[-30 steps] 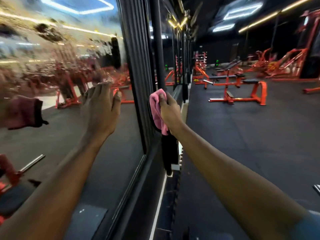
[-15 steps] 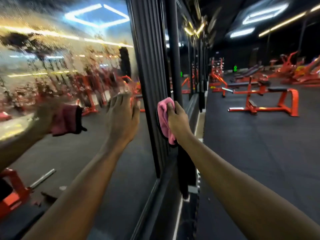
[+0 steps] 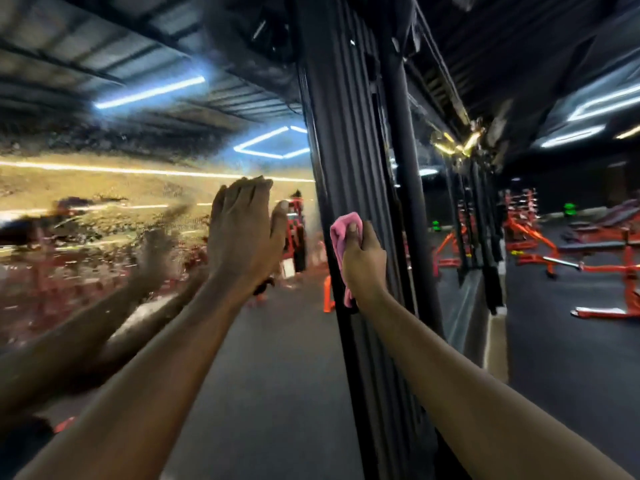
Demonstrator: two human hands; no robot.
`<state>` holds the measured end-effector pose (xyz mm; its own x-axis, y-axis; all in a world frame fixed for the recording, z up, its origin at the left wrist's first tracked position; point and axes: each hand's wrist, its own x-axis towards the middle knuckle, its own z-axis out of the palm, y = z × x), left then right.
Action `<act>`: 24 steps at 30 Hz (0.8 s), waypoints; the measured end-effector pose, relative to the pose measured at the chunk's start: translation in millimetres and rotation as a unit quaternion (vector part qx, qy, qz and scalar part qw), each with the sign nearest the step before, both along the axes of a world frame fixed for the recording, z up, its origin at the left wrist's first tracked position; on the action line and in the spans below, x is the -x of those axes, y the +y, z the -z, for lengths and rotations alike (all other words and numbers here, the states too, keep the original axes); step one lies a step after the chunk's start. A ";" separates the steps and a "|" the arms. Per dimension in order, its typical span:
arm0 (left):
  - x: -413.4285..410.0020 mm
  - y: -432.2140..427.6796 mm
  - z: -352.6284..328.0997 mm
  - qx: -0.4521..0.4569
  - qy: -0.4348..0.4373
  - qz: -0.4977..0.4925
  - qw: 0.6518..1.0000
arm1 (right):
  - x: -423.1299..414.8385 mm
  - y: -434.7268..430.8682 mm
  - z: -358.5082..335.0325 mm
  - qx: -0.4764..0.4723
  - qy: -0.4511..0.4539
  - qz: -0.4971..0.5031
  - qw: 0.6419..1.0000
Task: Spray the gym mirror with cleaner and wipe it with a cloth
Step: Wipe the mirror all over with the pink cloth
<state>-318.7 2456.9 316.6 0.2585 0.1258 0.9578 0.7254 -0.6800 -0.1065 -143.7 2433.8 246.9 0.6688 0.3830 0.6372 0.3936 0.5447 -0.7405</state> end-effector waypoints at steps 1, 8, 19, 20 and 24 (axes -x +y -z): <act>-7.7 6.6 -10.8 -0.008 -0.006 -0.022 1.000 | -10.1 13.3 -11.0 -0.011 -0.007 -0.011 1.000; -34.8 47.6 -74.8 -0.007 0.012 -0.194 0.981 | -50.8 99.2 -71.8 -0.058 -0.030 -0.023 0.998; -12.5 74.2 -111.7 -0.028 0.049 -0.376 0.925 | -13.9 192.5 -30.9 0.059 -0.251 0.003 0.966; -12.6 74.7 -112.6 -0.025 0.049 -0.378 0.924 | -18.5 197.2 -45.3 0.060 -0.227 0.026 0.972; -12.8 75.9 -115.6 -0.025 0.049 -0.386 0.921 | -29.4 221.3 -163.1 0.016 -0.160 0.056 0.985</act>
<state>-306.0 2532.8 432.2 0.1954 0.2641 0.9445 0.9760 0.0425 -0.2138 -114.3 2655.0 410.0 0.4752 0.3418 0.8108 0.6663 0.4620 -0.5853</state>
